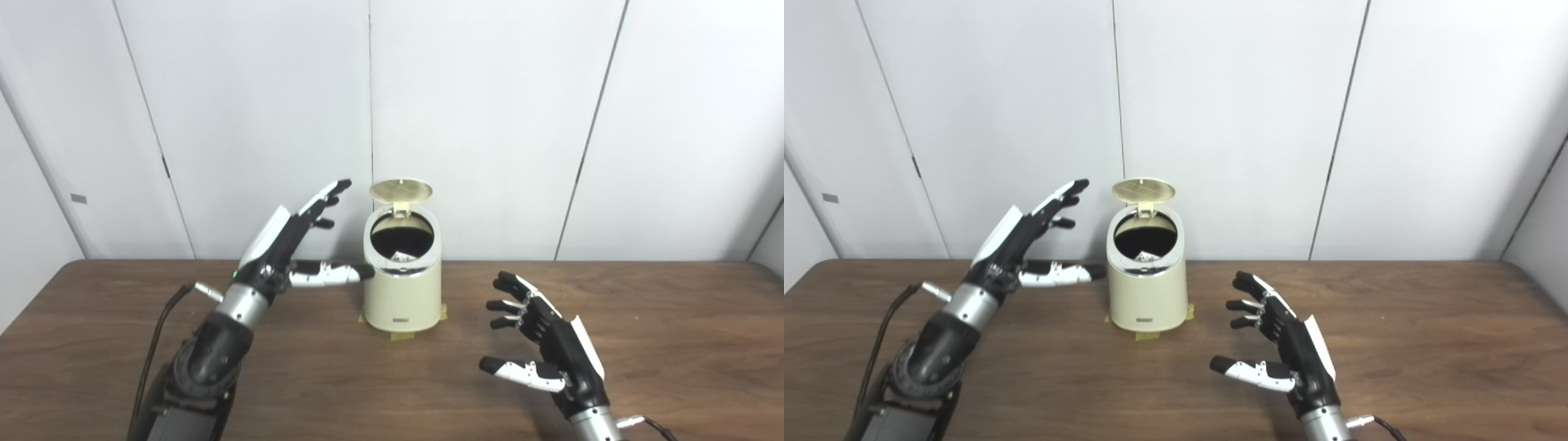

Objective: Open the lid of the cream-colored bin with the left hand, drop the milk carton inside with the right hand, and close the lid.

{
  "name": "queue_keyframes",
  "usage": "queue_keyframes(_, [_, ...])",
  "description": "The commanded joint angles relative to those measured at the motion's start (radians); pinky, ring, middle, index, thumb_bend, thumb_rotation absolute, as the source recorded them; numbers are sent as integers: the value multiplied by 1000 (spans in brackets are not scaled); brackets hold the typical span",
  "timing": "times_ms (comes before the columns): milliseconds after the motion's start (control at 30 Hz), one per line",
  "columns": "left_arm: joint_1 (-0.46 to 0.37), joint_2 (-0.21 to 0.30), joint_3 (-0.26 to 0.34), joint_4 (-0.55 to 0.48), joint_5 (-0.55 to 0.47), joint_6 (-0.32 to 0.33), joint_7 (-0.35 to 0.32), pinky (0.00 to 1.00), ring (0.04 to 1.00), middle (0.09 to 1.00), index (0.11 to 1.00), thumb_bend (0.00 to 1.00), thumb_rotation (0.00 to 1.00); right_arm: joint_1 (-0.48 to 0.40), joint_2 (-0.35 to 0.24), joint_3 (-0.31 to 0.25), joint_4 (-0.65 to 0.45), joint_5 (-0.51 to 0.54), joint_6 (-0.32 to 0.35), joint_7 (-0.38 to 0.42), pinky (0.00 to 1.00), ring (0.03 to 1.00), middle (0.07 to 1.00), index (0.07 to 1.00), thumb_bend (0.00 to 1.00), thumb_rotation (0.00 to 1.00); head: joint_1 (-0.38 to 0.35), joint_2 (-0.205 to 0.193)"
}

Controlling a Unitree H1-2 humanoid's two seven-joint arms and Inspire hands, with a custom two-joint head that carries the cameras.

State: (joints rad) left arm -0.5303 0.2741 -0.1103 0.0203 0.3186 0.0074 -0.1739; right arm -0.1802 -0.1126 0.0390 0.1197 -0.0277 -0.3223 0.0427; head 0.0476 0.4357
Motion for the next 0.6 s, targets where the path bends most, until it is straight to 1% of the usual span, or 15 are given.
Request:
queue_keyframes(0, [-84,18,-16,7,30,2,-9,817,953,975,969,889,343,-32,1,-6,-34,-9,-9,-4,599,724,846,838,759,281,0,0])
queue_keyframes(67, [-105,26,-33,21,62,11,-9,815,956,980,975,887,355,-32,3,-8,-38,-11,-3,-5,594,718,843,836,758,284,-1,-1])
queue_keyframes(200, [-142,29,-50,54,95,21,-15,864,987,998,984,897,356,-33,8,-13,-37,5,-2,1,605,724,836,825,757,268,-1,-1])
queue_keyframes(433, [-201,35,-79,132,151,30,-19,835,1000,1000,1000,933,353,-32,13,-15,-44,-3,7,-4,617,728,831,821,760,286,-8,-5])
queue_keyframes(567, [-224,39,-95,159,169,27,-28,845,998,1000,1000,943,359,-33,17,-18,-44,-22,7,-14,608,724,816,810,762,294,-16,-4])
